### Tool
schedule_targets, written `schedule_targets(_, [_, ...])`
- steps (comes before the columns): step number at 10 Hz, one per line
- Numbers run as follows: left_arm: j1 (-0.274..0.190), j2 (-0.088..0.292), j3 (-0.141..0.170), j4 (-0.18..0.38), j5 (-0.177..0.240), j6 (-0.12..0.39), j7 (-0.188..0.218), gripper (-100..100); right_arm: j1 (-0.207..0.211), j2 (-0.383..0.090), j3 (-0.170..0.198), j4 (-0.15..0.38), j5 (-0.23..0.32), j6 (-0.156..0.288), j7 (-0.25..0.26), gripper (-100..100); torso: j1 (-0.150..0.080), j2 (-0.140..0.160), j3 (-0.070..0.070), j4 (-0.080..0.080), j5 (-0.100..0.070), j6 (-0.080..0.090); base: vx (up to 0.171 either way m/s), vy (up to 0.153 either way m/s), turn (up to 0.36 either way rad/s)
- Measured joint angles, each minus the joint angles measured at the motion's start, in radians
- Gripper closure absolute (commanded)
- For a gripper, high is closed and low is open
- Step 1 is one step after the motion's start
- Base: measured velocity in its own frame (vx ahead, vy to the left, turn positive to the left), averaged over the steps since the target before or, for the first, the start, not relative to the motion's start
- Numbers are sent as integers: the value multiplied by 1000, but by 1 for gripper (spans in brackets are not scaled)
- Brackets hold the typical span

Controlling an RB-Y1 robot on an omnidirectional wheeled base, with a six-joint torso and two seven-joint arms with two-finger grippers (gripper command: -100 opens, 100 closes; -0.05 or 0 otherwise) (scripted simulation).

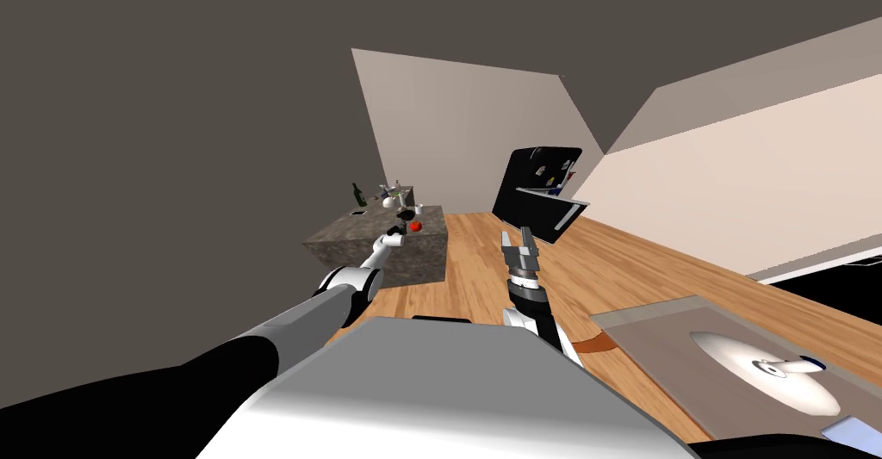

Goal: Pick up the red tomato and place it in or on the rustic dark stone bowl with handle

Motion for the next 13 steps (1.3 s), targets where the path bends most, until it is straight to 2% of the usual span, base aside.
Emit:
schedule_targets(2, [-62, 3, -11, 89, 14, 17, 7, -100, 0, 0, 0, 0, 0, 0, 0, 0, -3, -1, -1, 0, 0, 0, 21, -90, 8])
schedule_targets(5, [-105, -4, -6, 130, 5, 82, 22, -100, 0, 0, 0, 0, 0, 0, 0, 0, -2, -1, 0, 0, 0, 0, 14, -70, 6])
schedule_targets(9, [-174, 6, -16, 221, 24, 125, 28, -100, 0, 0, 0, 0, 0, 0, 0, 0, -1, 0, 0, 0, 0, 0, 10, -51, 6])
schedule_targets(10, [-176, 6, -16, 223, 24, 129, 29, 0, 0, 0, 0, 0, 0, 0, 0, 0, 1, 0, 0, 0, 0, 0, 1, -6, 0])
schedule_targets(11, [-175, 6, -16, 222, 24, 129, 29, -100, 0, 0, 0, 0, 0, 0, 0, 0, 3, 0, 0, 0, 1, 0, 24, -24, 55])
schedule_targets(13, [-173, 5, 8, 223, 52, 131, -18, -100, 0, 0, 0, 0, 0, 0, 0, 0, 2, -1, -1, 0, 0, 0, 33, -35, 44])
